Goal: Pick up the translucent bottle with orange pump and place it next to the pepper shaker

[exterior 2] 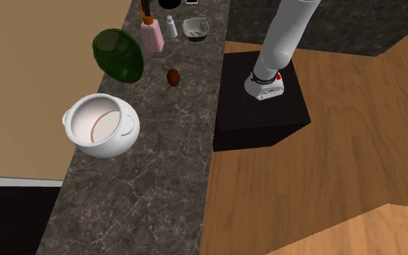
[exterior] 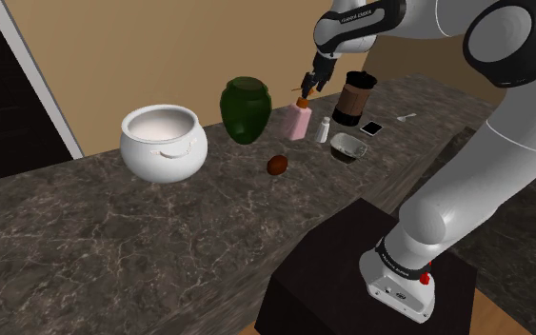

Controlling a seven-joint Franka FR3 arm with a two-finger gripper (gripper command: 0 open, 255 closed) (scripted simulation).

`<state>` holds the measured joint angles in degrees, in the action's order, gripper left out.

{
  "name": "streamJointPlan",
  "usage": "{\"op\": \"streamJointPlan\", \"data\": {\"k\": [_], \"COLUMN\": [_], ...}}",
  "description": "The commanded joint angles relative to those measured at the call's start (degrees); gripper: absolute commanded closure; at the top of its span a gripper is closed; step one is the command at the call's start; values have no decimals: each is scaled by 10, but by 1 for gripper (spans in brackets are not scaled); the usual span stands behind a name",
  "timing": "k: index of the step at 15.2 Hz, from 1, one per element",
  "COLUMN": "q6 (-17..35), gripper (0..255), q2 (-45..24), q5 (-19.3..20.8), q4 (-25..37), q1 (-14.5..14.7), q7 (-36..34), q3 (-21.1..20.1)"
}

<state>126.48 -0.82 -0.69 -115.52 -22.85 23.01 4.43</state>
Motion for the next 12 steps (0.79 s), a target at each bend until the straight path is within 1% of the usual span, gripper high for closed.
{"op": "streamJointPlan", "data": {"k": [1,5,12], "q6": [0,-67,-67], "gripper": [0,0,0], "q2": [0,32,32], "q5": [0,3,3], "q4": [0,35,35], "q1": [0,0,0], "q7": [0,-2,-2], "q3": [0,0,0]}}
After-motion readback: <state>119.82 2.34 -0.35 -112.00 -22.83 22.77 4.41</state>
